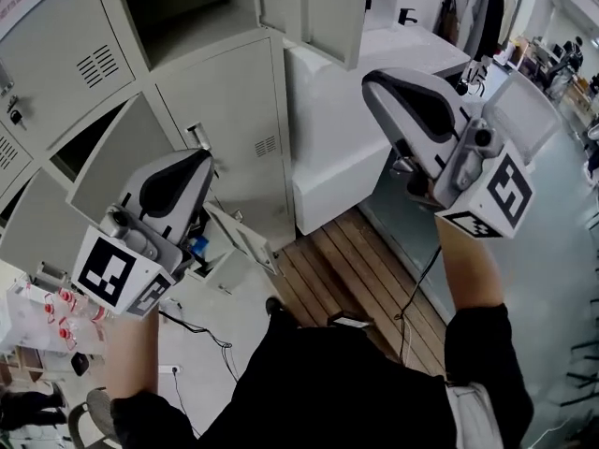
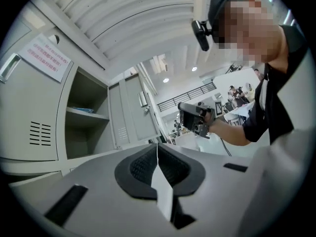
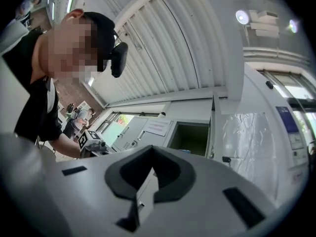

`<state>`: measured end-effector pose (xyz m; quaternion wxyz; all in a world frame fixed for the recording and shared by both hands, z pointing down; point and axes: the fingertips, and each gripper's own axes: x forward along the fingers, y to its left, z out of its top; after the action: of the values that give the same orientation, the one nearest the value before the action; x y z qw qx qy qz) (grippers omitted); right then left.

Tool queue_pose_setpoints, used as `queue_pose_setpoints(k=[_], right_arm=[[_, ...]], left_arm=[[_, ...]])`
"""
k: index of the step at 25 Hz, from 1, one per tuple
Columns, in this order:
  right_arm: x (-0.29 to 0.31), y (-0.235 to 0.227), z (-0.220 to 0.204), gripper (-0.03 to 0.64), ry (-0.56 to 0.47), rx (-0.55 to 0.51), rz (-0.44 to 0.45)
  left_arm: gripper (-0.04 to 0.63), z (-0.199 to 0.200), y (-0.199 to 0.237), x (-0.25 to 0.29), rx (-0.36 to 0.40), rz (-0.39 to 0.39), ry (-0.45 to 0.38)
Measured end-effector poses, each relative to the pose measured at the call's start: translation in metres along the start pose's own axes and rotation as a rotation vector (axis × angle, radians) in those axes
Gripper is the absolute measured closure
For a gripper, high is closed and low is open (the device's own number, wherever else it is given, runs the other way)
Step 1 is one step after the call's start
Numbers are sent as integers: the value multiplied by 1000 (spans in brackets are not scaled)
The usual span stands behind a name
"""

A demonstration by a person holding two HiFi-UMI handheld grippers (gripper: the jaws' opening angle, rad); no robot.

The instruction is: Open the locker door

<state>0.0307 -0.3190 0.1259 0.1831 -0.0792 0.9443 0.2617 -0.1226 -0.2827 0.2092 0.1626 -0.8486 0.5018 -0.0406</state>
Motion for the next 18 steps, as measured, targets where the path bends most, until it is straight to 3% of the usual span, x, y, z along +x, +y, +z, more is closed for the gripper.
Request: queue_pose_setpoints(k=[7,11,18], right_arm=[[-13,61,-58,607,16,117,5],[-19,95,-95,607,42,249,13],[-34,150,-176,607,137,362,37]], left_arm=[[578,-39,-40,-14,-13,56,-25],[578,-78,-56,-28,-50,109,-8],[578,-145,-77,-61,-188,222,6]])
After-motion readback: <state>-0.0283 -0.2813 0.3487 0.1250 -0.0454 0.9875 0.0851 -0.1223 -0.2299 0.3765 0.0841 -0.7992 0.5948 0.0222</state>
